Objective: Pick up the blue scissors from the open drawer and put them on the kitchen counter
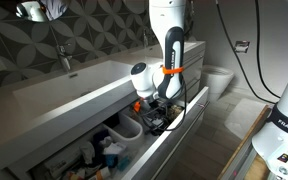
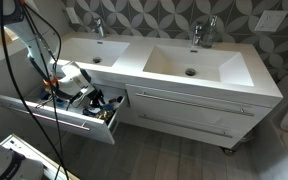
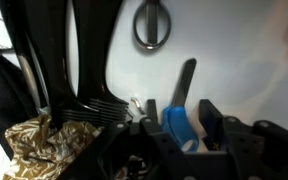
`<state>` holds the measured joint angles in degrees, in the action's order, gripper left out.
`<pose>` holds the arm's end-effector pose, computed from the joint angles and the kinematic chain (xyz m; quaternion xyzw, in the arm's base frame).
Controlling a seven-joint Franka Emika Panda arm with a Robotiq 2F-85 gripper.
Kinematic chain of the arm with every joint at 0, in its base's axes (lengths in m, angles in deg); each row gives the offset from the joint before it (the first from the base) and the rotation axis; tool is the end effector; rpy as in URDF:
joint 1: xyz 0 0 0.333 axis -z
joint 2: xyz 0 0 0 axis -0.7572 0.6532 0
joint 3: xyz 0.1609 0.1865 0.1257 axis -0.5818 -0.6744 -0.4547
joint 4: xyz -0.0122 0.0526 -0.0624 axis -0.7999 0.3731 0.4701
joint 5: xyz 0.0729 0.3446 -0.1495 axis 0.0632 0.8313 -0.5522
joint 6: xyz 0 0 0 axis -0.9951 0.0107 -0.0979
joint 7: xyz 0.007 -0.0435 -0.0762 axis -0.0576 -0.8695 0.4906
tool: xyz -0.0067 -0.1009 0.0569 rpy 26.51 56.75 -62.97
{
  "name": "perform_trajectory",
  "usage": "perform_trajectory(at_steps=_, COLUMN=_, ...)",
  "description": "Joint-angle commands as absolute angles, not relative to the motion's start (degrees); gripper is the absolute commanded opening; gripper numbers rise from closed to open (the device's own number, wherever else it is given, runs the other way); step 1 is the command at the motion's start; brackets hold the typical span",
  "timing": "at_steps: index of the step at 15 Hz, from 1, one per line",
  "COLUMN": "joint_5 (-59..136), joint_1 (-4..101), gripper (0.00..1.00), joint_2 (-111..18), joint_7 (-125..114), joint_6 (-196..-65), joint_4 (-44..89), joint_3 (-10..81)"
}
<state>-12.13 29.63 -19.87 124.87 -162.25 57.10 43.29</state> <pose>0.4479 0.0904 0.0011 0.8022 -0.5744 0.1322 0.0955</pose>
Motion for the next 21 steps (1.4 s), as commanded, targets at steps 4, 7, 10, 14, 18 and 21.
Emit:
perform_trajectory(at_steps=4, joint_5=-13.6, joint_1=26.6, gripper=0.33, joint_2=-17.5, joint_7=127.3, joint_6=-163.7, joint_4=54.8, joint_3=46.2)
perform_trajectory(at_steps=7, joint_5=-13.5, joint_1=25.9, gripper=0.07, joint_2=-17.8, joint_7=127.2, joint_6=-163.8, joint_4=55.0, joint_3=46.8)
perform_trajectory(at_steps=10, joint_5=-14.1, joint_1=24.6, gripper=0.11, joint_2=-19.9, joint_7=127.4, joint_6=-164.0, joint_4=56.7, joint_3=47.8)
perform_trajectory(at_steps=14, joint_5=-14.7, joint_1=21.8, gripper=0.1, joint_2=-24.6, joint_7=126.2, joint_6=-162.2, joint_4=59.7, joint_3=49.7)
perform_trajectory(at_steps=18, joint_5=-12.8, joint_1=22.4, gripper=0.1, joint_2=-31.0, joint_7=120.4, joint_6=-159.1, joint_4=63.9, joint_3=47.8)
perform_trajectory(at_steps=21, joint_5=-10.9, joint_1=24.0, gripper=0.1, joint_2=-36.7, joint_7=114.0, joint_6=-157.0, joint_4=67.4, joint_3=45.5)
